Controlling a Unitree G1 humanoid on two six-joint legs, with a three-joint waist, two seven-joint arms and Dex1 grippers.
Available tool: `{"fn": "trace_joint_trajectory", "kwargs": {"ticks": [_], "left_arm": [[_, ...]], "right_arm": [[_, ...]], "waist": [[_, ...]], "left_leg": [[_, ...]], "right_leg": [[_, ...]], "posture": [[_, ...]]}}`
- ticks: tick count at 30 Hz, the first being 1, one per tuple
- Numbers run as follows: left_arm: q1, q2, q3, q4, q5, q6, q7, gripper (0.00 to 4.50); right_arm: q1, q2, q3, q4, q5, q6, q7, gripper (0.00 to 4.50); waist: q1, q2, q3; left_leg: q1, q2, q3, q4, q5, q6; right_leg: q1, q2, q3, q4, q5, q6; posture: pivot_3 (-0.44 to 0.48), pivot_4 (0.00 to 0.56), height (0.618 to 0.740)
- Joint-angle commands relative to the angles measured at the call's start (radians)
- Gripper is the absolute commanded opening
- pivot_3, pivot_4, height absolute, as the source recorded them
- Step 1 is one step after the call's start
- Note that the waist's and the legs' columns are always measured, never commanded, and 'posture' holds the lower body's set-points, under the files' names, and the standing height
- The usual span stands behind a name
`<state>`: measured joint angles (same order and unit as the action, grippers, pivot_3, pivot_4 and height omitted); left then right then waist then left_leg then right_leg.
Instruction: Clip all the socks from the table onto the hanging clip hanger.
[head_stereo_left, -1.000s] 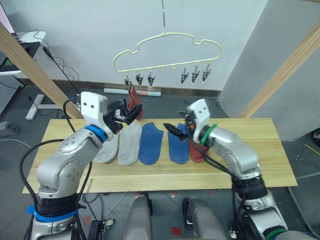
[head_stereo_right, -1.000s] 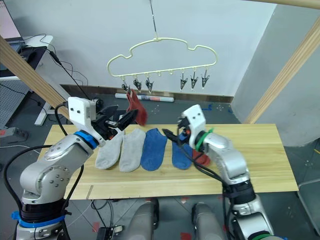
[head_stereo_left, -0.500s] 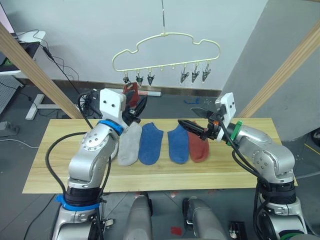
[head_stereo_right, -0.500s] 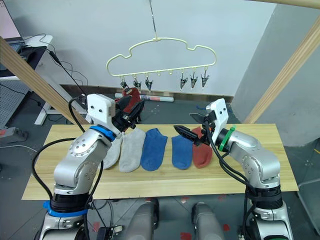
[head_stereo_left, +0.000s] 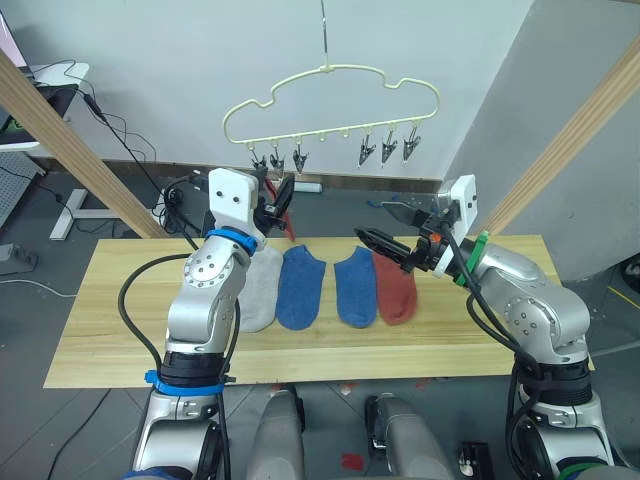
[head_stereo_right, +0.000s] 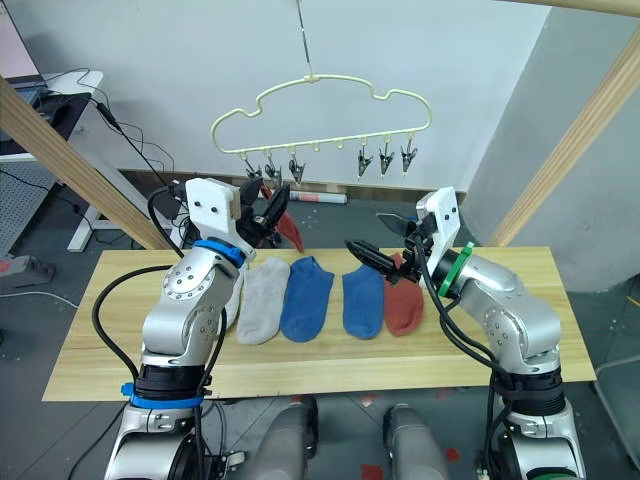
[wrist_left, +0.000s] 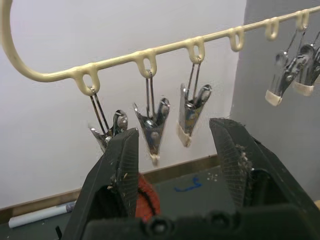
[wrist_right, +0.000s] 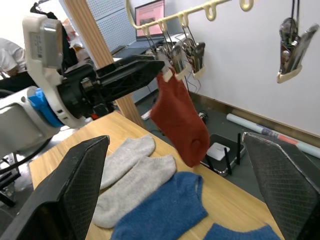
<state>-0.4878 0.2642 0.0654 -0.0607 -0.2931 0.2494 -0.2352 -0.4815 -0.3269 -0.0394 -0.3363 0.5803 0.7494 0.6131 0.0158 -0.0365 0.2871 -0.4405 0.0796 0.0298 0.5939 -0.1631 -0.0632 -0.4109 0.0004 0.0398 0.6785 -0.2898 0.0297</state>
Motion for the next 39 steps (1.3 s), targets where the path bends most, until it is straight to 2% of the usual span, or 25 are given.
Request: {"fn": "trace_joint_trajectory", "kwargs": {"ticks": [1,24,27,32,39], "left_arm": [[-0.026,-0.012,0.013,0.015,0.017,-0.055,-0.006,2.47],[-0.117,-0.049,0.021,0.21,0.09,-0.204,0.003,2.47],[-0.12,-0.05,0.021,0.217,0.093,-0.215,0.003,1.91],[-0.124,-0.051,0.023,0.223,0.096,-0.22,0.008,0.57],[-0.142,-0.05,0.031,0.246,0.102,-0.229,0.01,0.57]], "right_arm": [[-0.018,-0.009,-0.017,-0.039,0.043,-0.004,0.009,4.5],[-0.048,-0.031,-0.006,-0.048,0.088,0.0,-0.016,4.5],[-0.049,-0.033,-0.008,-0.047,0.088,-0.001,-0.017,4.5],[-0.048,-0.035,-0.009,-0.047,0.089,-0.003,-0.02,4.5],[-0.045,-0.032,-0.007,-0.049,0.092,-0.002,-0.024,4.5]], "waist": [[-0.001,0.0,0.0],[-0.016,0.0,0.0],[-0.016,0.0,0.0],[-0.017,0.0,0.0],[-0.017,0.0,0.0]], "left_leg": [[0.0,0.0,0.0,0.0,0.0,0.0],[0.0,0.0,0.0,0.001,0.0,0.0],[0.0,0.0,0.0,0.001,0.0,0.0],[0.0,0.0,0.0,0.001,0.0,0.0],[0.0,0.0,0.0,0.001,0.0,0.0]], "right_leg": [[0.0,0.0,0.0,0.0,0.0,0.0],[0.0,0.0,0.0,0.0,0.0,0.0],[0.0,0.0,0.0,0.0,0.0,0.0],[0.0,0.0,0.0,0.0,0.0,0.0],[0.0,0.0,0.0,0.001,0.0,0.0]], "posture": [[0.031,0.295,0.74],[0.01,0.29,0.74],[0.01,0.29,0.74],[0.01,0.29,0.74],[0.008,0.288,0.74]]}}
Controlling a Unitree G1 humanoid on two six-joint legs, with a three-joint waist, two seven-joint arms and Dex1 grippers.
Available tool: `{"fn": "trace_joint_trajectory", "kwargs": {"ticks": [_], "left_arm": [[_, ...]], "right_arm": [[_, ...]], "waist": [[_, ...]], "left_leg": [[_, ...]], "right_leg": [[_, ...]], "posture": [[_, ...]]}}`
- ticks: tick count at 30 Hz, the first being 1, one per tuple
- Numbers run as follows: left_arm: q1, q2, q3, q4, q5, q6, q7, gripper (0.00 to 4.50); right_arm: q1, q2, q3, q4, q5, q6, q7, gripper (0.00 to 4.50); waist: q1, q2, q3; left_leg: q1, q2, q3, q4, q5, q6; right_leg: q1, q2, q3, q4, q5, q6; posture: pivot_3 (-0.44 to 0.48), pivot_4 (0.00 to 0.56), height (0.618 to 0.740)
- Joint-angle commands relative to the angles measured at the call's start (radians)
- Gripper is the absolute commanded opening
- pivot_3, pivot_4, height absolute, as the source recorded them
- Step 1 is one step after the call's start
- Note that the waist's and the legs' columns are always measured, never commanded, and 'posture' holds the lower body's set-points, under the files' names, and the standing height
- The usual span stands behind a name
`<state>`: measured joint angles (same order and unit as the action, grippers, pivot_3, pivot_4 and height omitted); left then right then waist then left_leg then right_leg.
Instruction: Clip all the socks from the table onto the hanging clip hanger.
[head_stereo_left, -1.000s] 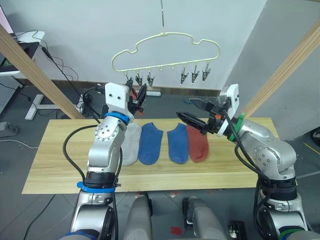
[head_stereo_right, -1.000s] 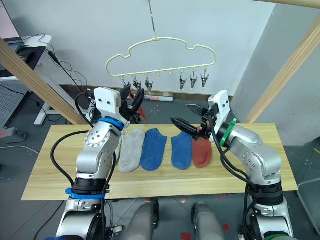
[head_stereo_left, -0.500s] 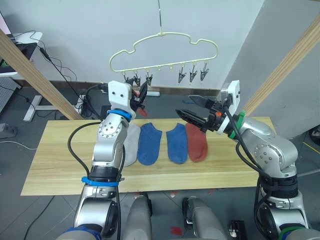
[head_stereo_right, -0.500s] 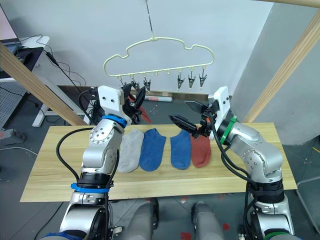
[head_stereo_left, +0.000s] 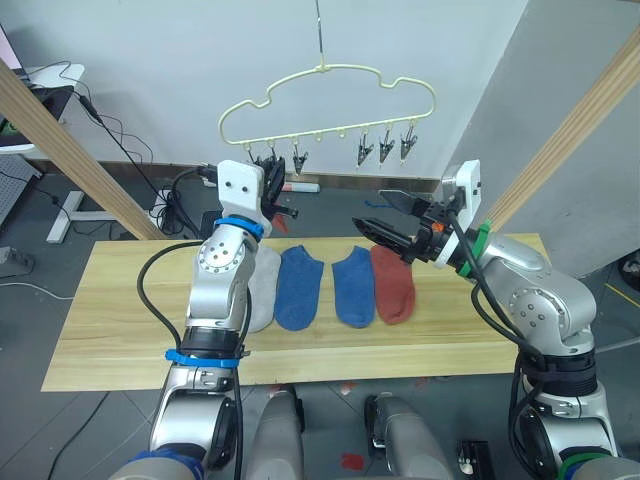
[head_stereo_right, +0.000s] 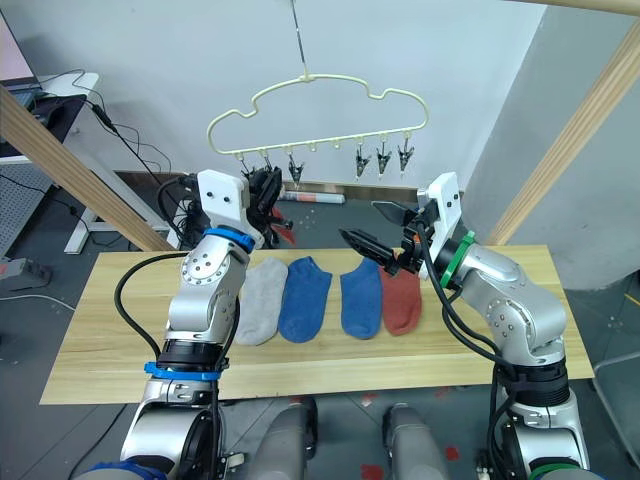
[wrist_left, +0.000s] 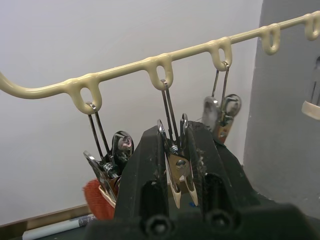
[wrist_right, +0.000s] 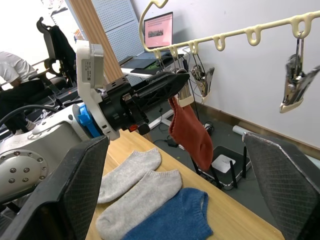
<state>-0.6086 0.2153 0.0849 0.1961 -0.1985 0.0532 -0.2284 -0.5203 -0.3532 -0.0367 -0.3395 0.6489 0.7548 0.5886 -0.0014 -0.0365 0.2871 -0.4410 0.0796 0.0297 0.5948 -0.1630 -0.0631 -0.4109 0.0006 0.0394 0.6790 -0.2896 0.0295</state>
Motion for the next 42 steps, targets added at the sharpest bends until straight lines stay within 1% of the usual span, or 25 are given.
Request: {"fn": "trace_joint_trajectory", "kwargs": {"ticks": [1,5,8,14,16,20,24,26,27,29,32,34,38,41,42], "left_arm": [[-0.023,-0.001,0.013,-0.009,0.008,-0.034,0.003,0.57],[-0.024,0.0,0.012,-0.009,0.012,-0.037,0.002,0.57],[-0.024,0.002,0.012,-0.01,0.015,-0.038,0.004,0.57],[-0.024,0.005,0.014,-0.011,0.022,-0.039,0.003,0.57],[-0.02,0.002,0.015,-0.017,0.018,-0.044,-0.005,0.34],[-0.013,0.002,0.016,-0.028,0.017,-0.041,-0.006,0.23],[-0.009,0.006,0.015,-0.036,0.021,-0.031,-0.002,0.23],[-0.006,0.01,0.015,-0.043,0.022,-0.015,-0.002,0.23],[-0.006,0.013,0.017,-0.046,0.016,0.001,-0.004,0.23],[-0.005,0.024,0.018,-0.062,0.002,0.045,-0.018,0.23],[0.002,0.036,0.034,-0.109,-0.054,0.16,-0.041,0.23],[0.007,0.054,0.049,-0.146,-0.097,0.237,-0.062,0.23],[0.037,0.107,0.068,-0.2,-0.141,0.326,-0.11,0.23],[0.061,0.124,0.078,-0.24,-0.161,0.362,-0.117,0.23],[0.069,0.125,0.08,-0.251,-0.163,0.368,-0.115,0.23]], "right_arm": [[-0.006,-0.006,-0.01,-0.047,0.023,-0.007,0.0,4.5],[-0.004,-0.005,-0.008,-0.049,0.022,-0.006,-0.003,4.5],[-0.002,-0.007,-0.003,-0.047,0.016,-0.01,-0.002,4.5],[-0.001,-0.006,0.001,-0.044,0.012,-0.013,-0.002,4.5],[0.0,-0.004,0.003,-0.043,0.011,-0.014,-0.002,4.5],[0.005,-0.007,0.011,-0.04,0.003,-0.017,-0.001,4.5],[0.026,-0.032,0.051,-0.026,-0.054,-0.028,-0.008,4.5],[0.037,-0.072,0.118,0.006,-0.153,-0.032,-0.036,4.5],[0.039,-0.09,0.159,0.036,-0.218,-0.029,-0.065,4.5],[0.036,-0.091,0.2,0.108,-0.301,-0.032,-0.121,4.5],[0.029,-0.088,0.274,0.233,-0.413,-0.082,-0.146,4.5],[0.008,-0.061,0.302,0.344,-0.469,-0.124,-0.161,4.5],[-0.06,0.01,0.324,0.586,-0.555,-0.196,-0.193,4.5],[-0.089,0.045,0.324,0.745,-0.605,-0.262,-0.211,4.5],[-0.094,0.055,0.324,0.792,-0.62,-0.286,-0.218,4.5]], "waist": [[0.0,0.0,0.0],[0.0,0.0,0.0],[0.0,0.0,0.0],[0.0,0.0,0.0],[0.0,0.0,0.0],[0.0,0.0,0.0],[0.001,0.0,0.0],[0.0,0.0,0.0],[0.0,0.0,0.0],[0.0,0.0,0.0],[-0.001,0.0,0.0],[-0.001,0.0,0.0],[-0.008,0.0,0.0],[-0.007,0.0,0.0],[-0.006,0.0,0.0]], "left_leg": [[0.0,0.0,0.0,0.0,0.0,0.0],[0.0,0.0,0.0,0.0,0.0,0.0],[0.0,0.0,0.0,0.0,0.0,0.0],[0.0,0.0,0.0,0.0,0.0,0.0],[0.0,0.0,0.0,0.0,0.0,0.0],[0.0,0.0,0.0,0.0,0.0,0.0],[0.0,0.0,0.0,0.0,0.0,0.0],[0.0,0.0,0.0,0.0,0.0,0.0],[0.0,0.0,0.0,0.001,0.0,0.0],[0.0,0.0,0.0,0.001,0.0,0.0],[0.0,0.0,0.0,0.002,0.0,0.0],[0.0,0.0,0.0,0.002,0.0,0.0],[0.001,0.0,0.001,0.002,0.0,0.0],[0.001,0.0,0.001,0.003,0.0,0.0],[0.001,0.0,0.001,0.003,0.0,0.0]], "right_leg": [[0.0,0.0,0.0,0.0,0.0,0.0],[0.0,0.0,0.0,0.0,0.0,0.0],[0.0,0.0,0.0,0.0,0.002,-0.004],[0.0,0.0,0.0,0.0,0.002,-0.004],[0.0,0.0,0.0,0.0,0.002,-0.004],[0.0,0.0,0.0,0.0,0.002,-0.004],[0.0,0.0,0.0,0.0,0.002,-0.004],[0.0,0.0,0.0,0.0,0.002,-0.004],[0.0,0.0,0.0,0.0,0.002,-0.004],[0.0,0.0,0.0,0.001,0.002,-0.003],[0.0,0.0,0.0,0.001,0.0,0.0],[0.0,0.0,0.0,0.001,0.0,0.0],[0.0,0.0,0.001,0.002,0.0,0.0],[0.0,0.0,0.001,0.002,0.0,-0.001],[0.0,0.0,0.001,0.002,0.002,-0.004]], "posture": [[0.008,0.288,0.74],[0.007,0.288,0.74],[0.009,0.287,0.74],[0.013,0.29,0.74],[0.013,0.288,0.74],[0.016,0.29,0.74],[0.02,0.29,0.74],[0.021,0.29,0.74],[0.021,0.29,0.74],[0.021,0.289,0.74],[0.018,0.287,0.74],[0.018,0.287,0.74],[0.026,0.286,0.74],[0.044,0.286,0.74],[0.044,0.286,0.74]]}}
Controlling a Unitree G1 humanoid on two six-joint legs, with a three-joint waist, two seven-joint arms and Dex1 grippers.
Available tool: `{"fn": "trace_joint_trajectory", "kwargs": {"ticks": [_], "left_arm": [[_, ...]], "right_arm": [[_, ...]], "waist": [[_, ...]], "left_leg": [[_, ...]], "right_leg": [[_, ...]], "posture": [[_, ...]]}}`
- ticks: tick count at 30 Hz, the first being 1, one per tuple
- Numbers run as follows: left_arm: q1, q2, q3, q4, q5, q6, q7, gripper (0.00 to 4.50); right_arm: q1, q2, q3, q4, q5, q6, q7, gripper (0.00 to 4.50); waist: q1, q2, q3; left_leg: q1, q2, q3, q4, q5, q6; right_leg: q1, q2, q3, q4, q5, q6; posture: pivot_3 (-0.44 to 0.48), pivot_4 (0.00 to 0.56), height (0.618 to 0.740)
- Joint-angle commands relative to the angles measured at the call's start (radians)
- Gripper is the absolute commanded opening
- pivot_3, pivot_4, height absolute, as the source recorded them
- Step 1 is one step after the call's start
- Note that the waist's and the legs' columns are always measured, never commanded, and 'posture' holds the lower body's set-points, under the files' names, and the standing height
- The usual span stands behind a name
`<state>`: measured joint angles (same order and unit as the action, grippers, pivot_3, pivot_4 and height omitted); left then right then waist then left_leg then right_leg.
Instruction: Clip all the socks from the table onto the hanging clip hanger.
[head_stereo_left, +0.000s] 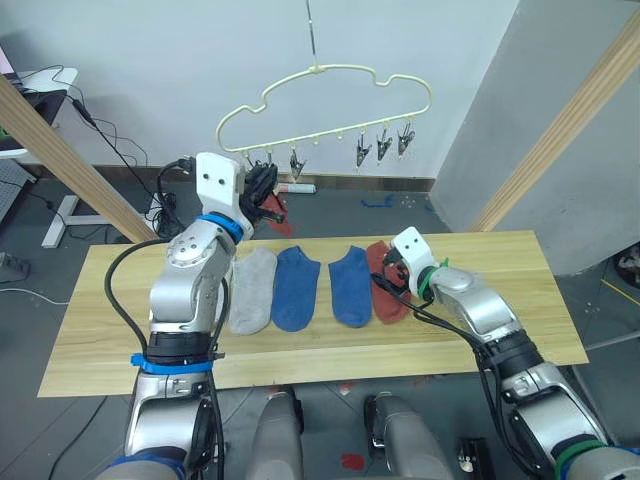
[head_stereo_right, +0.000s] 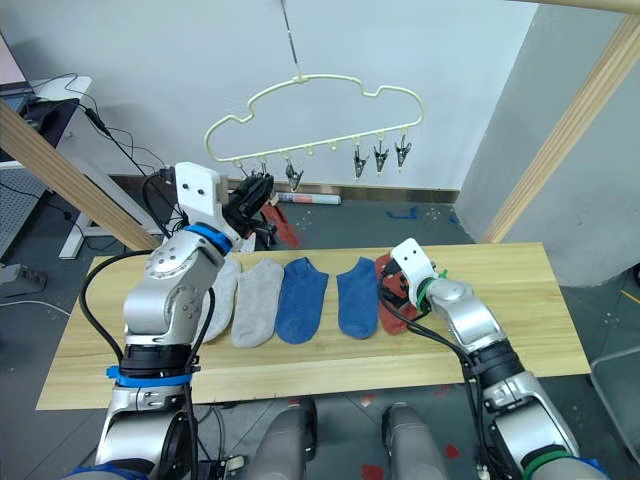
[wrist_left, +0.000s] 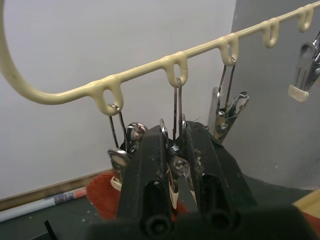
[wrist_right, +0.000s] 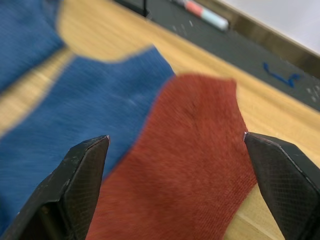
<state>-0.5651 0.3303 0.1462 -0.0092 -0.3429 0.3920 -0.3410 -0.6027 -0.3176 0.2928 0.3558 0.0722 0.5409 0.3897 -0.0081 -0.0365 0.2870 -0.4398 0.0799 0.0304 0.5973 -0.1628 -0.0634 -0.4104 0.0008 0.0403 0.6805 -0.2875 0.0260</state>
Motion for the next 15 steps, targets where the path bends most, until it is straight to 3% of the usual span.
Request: {"fn": "trace_joint_trajectory", "kwargs": {"ticks": [1,5,7,15], "left_arm": [[0.041,0.008,0.018,-0.06,-0.018,0.032,0.001,0.23],[0.074,0.001,0.017,-0.096,-0.017,0.045,0.01,0.23],[0.088,-0.002,0.02,-0.121,-0.022,0.061,0.016,0.23],[0.095,0.017,0.042,-0.16,-0.079,0.137,-0.007,0.23]], "right_arm": [[-0.009,0.028,0.002,0.148,-0.062,-0.097,-0.024,4.5],[0.0,0.049,0.001,0.25,-0.099,-0.157,-0.024,4.5],[0.024,0.057,-0.017,0.259,-0.09,-0.165,-0.016,4.11],[0.138,0.004,-0.05,0.112,-0.091,-0.131,0.04,1.47]], "waist": [[0.003,0.0,0.0],[0.001,0.0,0.0],[0.001,0.0,0.0],[0.006,0.0,-0.003]], "left_leg": [[0.0,0.0,0.0,0.0,0.0,0.0],[0.004,0.0,0.001,0.0,0.0,0.0],[0.006,0.0,0.001,0.0,0.0,0.0],[0.006,0.0,0.0,0.001,0.0,0.0]], "right_leg": [[0.0,0.0,0.0,0.0,0.0,0.0],[0.003,0.0,0.001,0.0,0.0,0.0],[0.005,0.0,0.001,0.0,-0.002,0.003],[0.006,0.0,0.001,0.0,-0.002,0.004]], "posture": [[0.058,0.286,0.74],[0.058,0.286,0.74],[0.064,0.286,0.74],[0.074,0.274,0.74]]}}
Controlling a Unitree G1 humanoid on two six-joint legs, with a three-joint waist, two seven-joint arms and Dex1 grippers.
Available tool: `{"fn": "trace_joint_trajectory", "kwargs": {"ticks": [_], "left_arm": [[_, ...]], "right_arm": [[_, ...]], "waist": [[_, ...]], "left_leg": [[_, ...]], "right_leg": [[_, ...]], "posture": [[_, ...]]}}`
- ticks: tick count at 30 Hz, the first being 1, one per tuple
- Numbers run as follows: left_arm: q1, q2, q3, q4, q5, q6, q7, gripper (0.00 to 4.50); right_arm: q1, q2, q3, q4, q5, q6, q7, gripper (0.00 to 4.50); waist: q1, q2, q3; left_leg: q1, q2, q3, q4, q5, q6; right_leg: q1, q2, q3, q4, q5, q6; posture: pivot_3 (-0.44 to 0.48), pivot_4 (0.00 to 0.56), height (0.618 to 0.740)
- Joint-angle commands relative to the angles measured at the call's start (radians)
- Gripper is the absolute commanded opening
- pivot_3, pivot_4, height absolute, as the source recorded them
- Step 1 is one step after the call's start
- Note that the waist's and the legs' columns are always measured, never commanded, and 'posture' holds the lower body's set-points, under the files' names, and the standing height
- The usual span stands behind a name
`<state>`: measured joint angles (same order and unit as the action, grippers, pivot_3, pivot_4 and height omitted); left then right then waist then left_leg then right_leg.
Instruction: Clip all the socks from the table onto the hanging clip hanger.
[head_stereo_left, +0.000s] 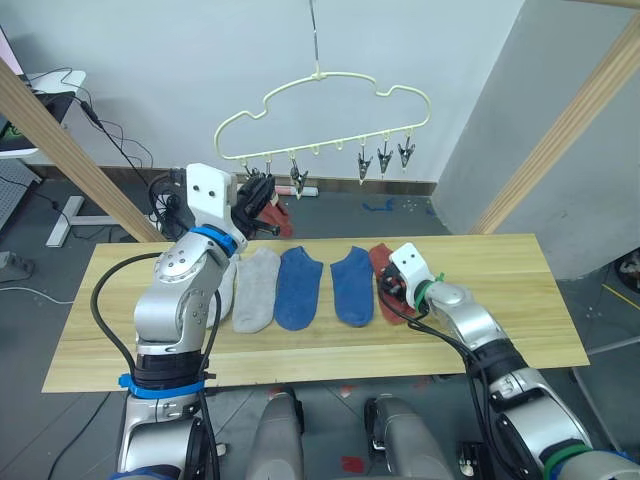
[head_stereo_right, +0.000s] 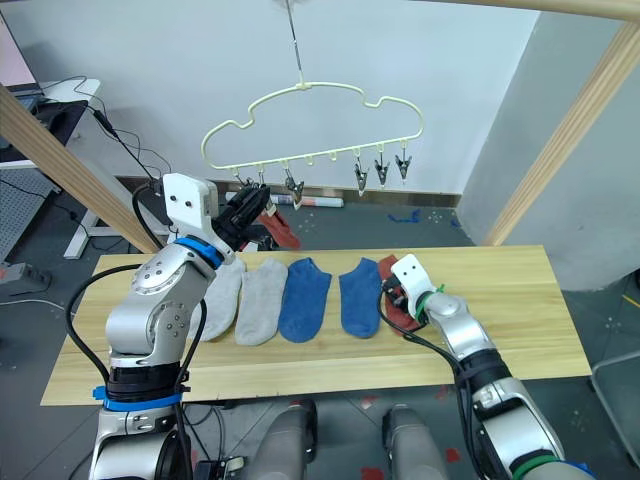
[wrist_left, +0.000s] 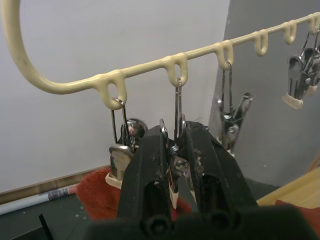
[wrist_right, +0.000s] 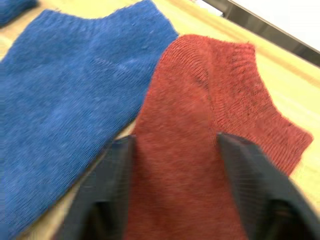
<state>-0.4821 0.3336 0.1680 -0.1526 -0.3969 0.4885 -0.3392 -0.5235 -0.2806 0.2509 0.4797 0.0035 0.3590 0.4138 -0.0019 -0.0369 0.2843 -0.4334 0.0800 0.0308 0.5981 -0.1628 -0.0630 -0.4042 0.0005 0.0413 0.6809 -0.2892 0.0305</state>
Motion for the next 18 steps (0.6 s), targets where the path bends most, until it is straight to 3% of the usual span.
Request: {"fn": "trace_joint_trajectory", "kwargs": {"ticks": [1,4,6,10,14,18], "left_arm": [[0.011,0.015,0.02,-0.019,-0.038,0.055,-0.013,0.23],[0.007,0.014,0.024,-0.024,-0.081,0.104,-0.02,0.23],[0.004,0.008,0.039,-0.027,-0.124,0.154,-0.017,0.23],[-0.045,-0.041,0.173,0.004,-0.363,0.397,0.067,0.23],[-0.134,-0.098,0.362,0.093,-0.665,0.591,0.244,0.23],[-0.174,-0.113,0.43,0.142,-0.862,0.667,0.384,0.23]], "right_arm": [[0.072,-0.041,-0.011,-0.031,-0.02,0.058,0.021,1.14],[0.111,-0.057,-0.025,-0.105,-0.009,0.083,0.039,0.06],[0.137,-0.061,-0.037,-0.181,0.005,0.103,0.051,0.02],[0.204,-0.101,-0.019,-0.487,0.011,0.162,0.097,0.02],[0.23,-0.088,0.003,-0.78,0.029,0.242,0.097,0.02],[0.199,-0.016,0.05,-0.922,0.02,0.32,0.052,0.02]], "waist": [[0.0,0.0,-0.001],[0.0,0.0,-0.002],[0.0,0.0,-0.002],[-0.002,0.0,-0.002],[-0.014,-0.001,-0.002],[-0.018,-0.001,-0.002]], "left_leg": [[0.0,0.0,0.0,0.0,0.0,0.0],[0.0,0.0,0.0,0.0,0.0,0.0],[0.0,0.0,0.0,0.0,0.0,0.0],[-0.001,0.0,0.0,0.0,0.0,0.0],[-0.001,0.0,-0.002,0.0,0.0,0.0],[-0.001,0.0,-0.003,0.0,0.0,0.0]], "right_leg": [[0.0,0.0,0.0,0.0,0.0,0.0],[0.0,0.0,0.0,0.0,0.0,0.0],[0.0,0.0,0.0,0.0,0.0,0.0],[-0.001,0.0,0.0,0.0,0.0,0.0],[-0.001,0.001,0.0,0.0,0.0,0.0],[-0.001,0.001,-0.001,0.001,0.0,0.001]], "posture": [[0.072,0.27,0.74],[0.07,0.265,0.74],[0.065,0.262,0.74],[0.061,0.261,0.74],[0.048,0.262,0.74],[0.039,0.264,0.74]]}}
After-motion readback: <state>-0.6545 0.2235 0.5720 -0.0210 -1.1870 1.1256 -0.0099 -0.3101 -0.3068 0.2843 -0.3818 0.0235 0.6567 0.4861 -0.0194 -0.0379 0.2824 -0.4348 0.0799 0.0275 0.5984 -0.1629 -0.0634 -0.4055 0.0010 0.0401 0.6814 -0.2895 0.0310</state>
